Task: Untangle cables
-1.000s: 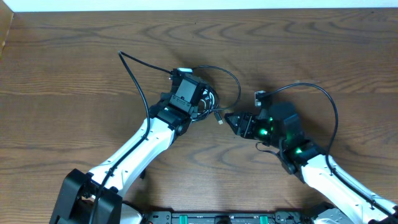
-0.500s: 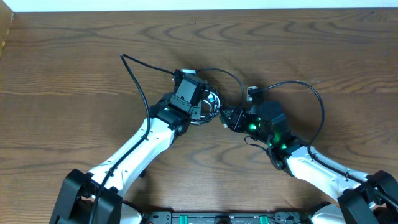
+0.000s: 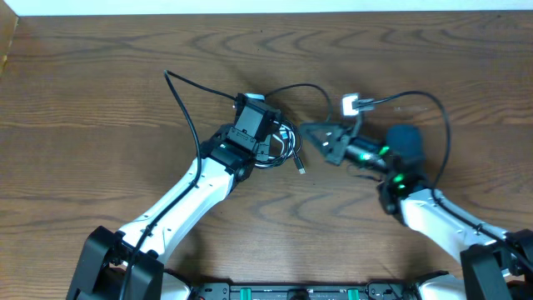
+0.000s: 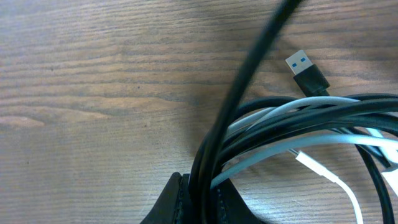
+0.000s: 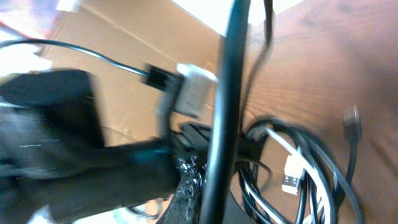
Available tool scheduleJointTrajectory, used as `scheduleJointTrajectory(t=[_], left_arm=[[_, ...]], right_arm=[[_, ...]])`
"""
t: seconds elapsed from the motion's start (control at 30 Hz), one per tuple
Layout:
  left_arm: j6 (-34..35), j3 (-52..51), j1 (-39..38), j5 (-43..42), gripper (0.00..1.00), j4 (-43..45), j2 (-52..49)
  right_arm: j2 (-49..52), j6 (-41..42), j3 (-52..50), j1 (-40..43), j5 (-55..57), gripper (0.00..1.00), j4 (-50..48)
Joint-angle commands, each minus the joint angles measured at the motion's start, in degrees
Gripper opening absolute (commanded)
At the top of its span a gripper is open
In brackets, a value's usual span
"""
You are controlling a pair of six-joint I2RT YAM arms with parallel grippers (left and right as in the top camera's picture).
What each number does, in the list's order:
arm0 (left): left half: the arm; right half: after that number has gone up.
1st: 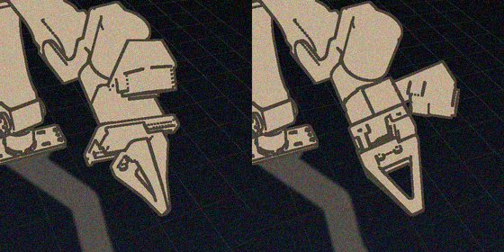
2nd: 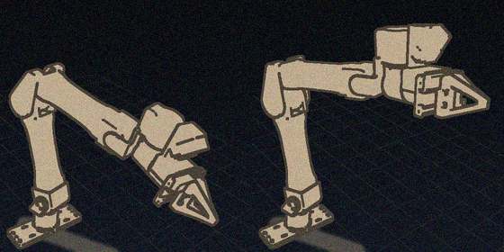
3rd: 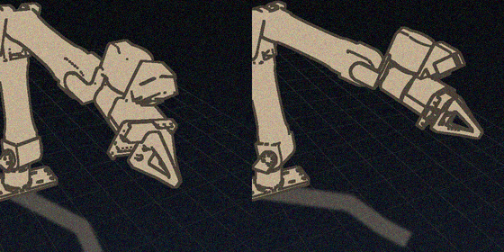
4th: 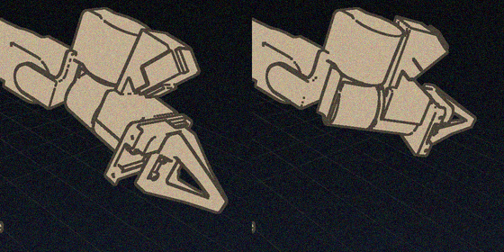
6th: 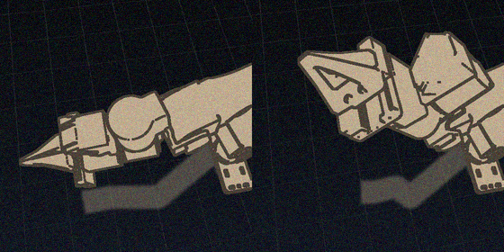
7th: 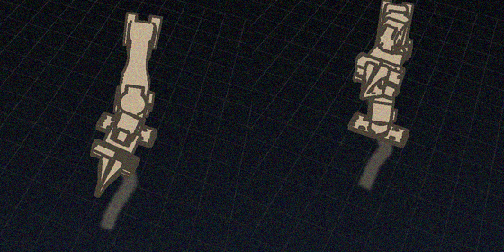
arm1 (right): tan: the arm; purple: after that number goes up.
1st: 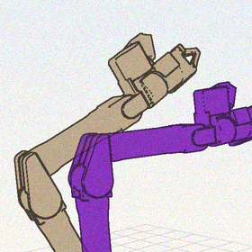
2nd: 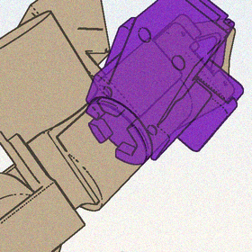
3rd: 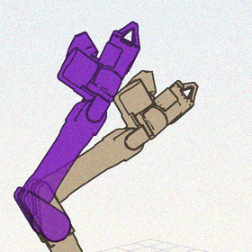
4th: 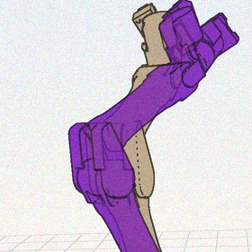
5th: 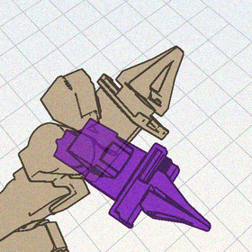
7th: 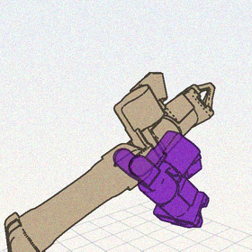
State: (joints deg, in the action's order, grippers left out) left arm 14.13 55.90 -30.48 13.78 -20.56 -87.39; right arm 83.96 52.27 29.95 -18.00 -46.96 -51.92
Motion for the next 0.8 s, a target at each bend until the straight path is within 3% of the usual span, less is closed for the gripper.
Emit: scheduleJointTrajectory(t=[0.0,0.07,0.1,0.33,0.57,0.77], left_arm=[[-4.4,-0.3,0.2,0.9,0.08,0.0,0.6],[-5.6,-0.3,0.2,3.1,0.08,0.0,0.6],[-5.6,-0.3,0.2,8.6,0.08,0.0,0.6],[-9.3,-0.3,0.2,23.4,0.08,0.3,0.6],[-17.4,-0.3,0.2,32.5,0.08,5.8,0.6],[-24.7,-0.3,0.2,38.8,0.08,13.8,0.6]], right_arm=[[-0.1,0.6,0.3,7.0,-13.7,0.01,-2.8],[-0.1,0.2,0.3,11.3,-16.4,0.01,-2.7],[-0.1,-1.1,0.3,17.9,-19.5,0.01,-2.7],[-0.1,-3.3,0.3,30.4,-19.4,0.02,-1.2],[-0.1,-7.5,0.3,33.8,-18.5,0.01,4.3],[-0.1,-16.9,0.3,33.7,-10.1,0.01,19.4]])
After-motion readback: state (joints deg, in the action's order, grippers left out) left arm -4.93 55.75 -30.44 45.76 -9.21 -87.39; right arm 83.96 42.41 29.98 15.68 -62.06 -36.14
